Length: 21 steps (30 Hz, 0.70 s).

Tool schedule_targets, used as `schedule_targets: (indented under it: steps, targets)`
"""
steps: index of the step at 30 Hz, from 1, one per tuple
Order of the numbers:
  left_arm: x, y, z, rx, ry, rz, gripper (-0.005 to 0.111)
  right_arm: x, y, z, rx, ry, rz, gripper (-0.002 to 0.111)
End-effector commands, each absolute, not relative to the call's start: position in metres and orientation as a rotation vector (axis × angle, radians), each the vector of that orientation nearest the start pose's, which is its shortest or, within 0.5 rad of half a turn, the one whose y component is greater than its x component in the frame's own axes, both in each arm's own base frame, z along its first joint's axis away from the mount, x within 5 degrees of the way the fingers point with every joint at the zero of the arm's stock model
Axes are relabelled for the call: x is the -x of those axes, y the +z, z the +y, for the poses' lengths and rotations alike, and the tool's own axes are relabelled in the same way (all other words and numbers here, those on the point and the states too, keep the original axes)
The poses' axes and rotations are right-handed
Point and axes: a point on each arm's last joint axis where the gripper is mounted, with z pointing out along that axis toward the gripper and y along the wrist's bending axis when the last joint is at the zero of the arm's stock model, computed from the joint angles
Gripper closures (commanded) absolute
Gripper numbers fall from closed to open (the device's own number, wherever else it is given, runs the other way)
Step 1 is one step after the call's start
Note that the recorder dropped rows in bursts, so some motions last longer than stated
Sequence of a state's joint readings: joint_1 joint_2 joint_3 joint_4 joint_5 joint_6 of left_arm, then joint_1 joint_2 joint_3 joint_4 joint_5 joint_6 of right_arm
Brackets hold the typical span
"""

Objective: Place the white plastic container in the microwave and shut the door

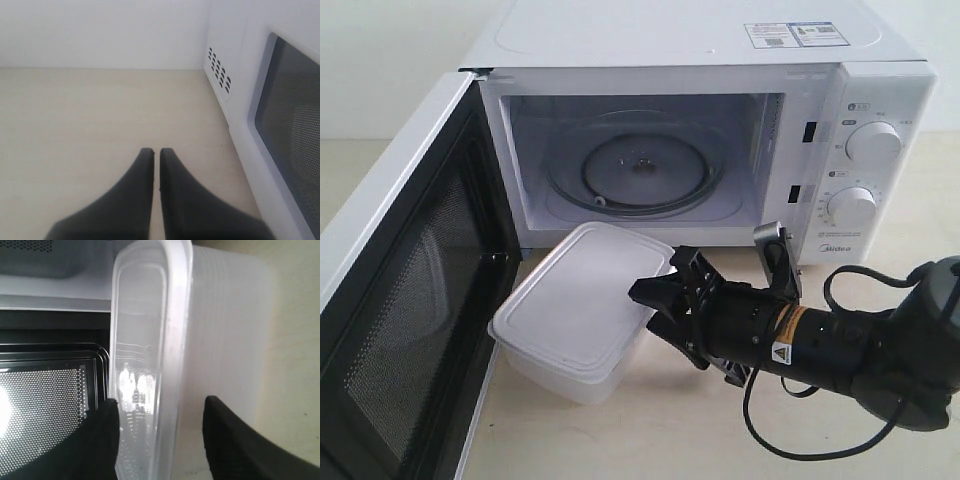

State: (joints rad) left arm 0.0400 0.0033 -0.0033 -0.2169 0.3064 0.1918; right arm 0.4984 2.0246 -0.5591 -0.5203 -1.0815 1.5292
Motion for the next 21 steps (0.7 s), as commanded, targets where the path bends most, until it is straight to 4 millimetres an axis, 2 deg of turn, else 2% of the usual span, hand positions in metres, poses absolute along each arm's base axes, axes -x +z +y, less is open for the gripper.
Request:
schedule_targets:
  steps: [1,3,7,9,21]
  targets:
    - [-0.0546,0.1870,-0.0039,0.008,-0.050,1.773,0.102,-0.2492,0.0907,0.1817,-0.510,1.541,2.177,0.063]
    - [-0.0546,0.1870,-0.0039,0.008,-0.050,1.773,0.102,-0.2494,0.0907,0.1817,-0.512,1.540,2.176,0.065]
    - [-0.0546,0.1870,-0.0039,0.008,-0.050,1.773,0.102,-0.2494,0.0908,0.1817,-0.502,1.537,2.174,0.082]
    - [-0.0546,0.1870,-0.0039,0.008,-0.050,1.773,0.102,-0.2494,0.0908,0.1817,-0.502,1.537,2.174,0.087]
    - [-0.0546,0.1870,-0.0039,0.008,-0.050,1.773,0.102,-0.2496,0.0955,0.1831,-0.463,1.579,2.126,0.087]
